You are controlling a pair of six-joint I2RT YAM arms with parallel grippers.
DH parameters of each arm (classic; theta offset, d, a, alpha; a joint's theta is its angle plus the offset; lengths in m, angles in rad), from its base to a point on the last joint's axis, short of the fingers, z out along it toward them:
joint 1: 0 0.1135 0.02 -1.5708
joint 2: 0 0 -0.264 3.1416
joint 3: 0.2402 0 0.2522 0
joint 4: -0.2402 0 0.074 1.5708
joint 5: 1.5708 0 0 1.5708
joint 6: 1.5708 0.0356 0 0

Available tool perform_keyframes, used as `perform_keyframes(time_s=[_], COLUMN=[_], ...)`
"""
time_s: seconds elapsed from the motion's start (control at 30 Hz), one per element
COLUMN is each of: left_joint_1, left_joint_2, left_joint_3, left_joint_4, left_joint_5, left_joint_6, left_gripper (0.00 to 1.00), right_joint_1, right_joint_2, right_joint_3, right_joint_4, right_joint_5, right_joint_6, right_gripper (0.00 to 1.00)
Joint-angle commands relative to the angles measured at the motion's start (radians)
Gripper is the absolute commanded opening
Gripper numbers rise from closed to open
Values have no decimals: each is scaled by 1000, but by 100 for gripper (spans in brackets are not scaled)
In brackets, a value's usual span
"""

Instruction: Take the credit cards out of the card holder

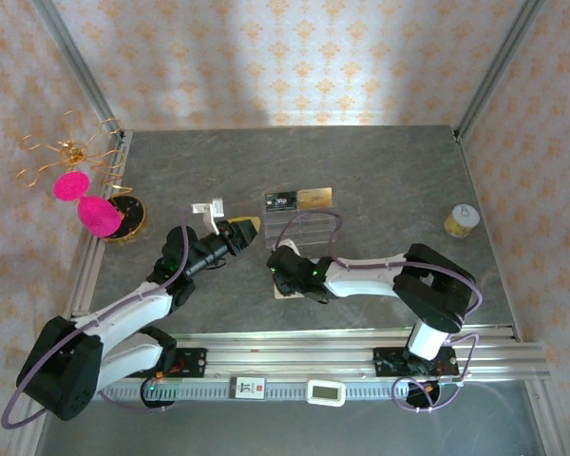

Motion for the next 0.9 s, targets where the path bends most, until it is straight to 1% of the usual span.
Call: perform_keyframes(time_s=[0.0, 0.07, 0.2, 0.27, 0.33, 0.5, 0.67, 0.7, 0.73, 0.8, 0.83, 0.87], left_joint_1=[-9, -27, -80, -110, -138, -203, -231, -238, -247, -263, -271, -279], left_joint_2=[-25, -16, 49, 96, 142, 252, 349, 367, 392, 437, 458, 473], left_joint_3=[-34, -36, -40, -51, -49, -18, 26, 38, 53, 83, 98, 112], left_joint_4=[-115, -151, -199, -180, -179, -192, -218, -226, -235, -245, -241, -229], left_joint_5=[-57, -62, -65, -57, -52, -46, -42, -40, -38, -28, -18, -6], left_joint_6=[-6, -4, 7, 4, 2, 9, 22, 26, 30, 41, 40, 37], left_gripper=[33, 29, 15, 7, 0, 0, 0, 0, 0, 0, 0, 0], right_joint_1=[5, 5, 4, 4, 5, 4, 4, 4, 5, 4, 5, 5], right_joint_2=[34, 18, -19, -47, -77, -136, -180, -189, -199, -233, -262, -297], right_joint_3=[-2, -19, -53, -84, -114, -179, -245, -258, -268, -285, -300, -317], right_joint_4=[-38, -3, 85, 145, 204, 310, 395, 412, 418, 414, 413, 409], right_joint_5=[45, 43, 20, 2, -16, -32, -54, -61, -58, -32, -17, 6], right_joint_6=[19, 39, 83, 107, 129, 186, 227, 229, 231, 245, 252, 261], right_gripper=[22, 14, 4, 0, 0, 0, 0, 2, 6, 21, 27, 30])
